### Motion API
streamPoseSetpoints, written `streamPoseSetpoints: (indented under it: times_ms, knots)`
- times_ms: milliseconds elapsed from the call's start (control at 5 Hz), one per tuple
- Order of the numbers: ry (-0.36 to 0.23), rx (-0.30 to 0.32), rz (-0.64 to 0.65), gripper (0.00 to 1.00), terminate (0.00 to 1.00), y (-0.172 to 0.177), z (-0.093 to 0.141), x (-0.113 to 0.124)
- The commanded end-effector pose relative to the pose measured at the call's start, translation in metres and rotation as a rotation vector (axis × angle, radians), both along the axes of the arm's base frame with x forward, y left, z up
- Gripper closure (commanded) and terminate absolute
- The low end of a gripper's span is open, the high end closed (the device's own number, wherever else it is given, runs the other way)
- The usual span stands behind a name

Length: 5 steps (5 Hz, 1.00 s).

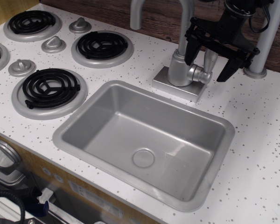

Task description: Lever vertical to front

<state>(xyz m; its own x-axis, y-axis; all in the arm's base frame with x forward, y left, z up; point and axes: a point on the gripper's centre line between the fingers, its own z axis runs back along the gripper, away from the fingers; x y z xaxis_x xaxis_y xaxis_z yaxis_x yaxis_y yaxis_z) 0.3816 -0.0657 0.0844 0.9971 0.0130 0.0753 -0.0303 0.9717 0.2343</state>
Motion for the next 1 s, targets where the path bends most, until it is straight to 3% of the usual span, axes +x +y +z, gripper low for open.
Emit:
streamPoseSetpoints:
  times_ms: [0, 400, 800]
  knots:
    - [0.000, 0.000, 0.000, 0.00, 0.00, 0.000, 0.000, 0.000]
    - [-0.133, 0.045, -0.054, 0.00, 0.00, -0.001, 0.009, 0.010]
    - [-0.148, 0.084, -0.127, 0.00, 0.00, 0.001, 0.017, 0.032]
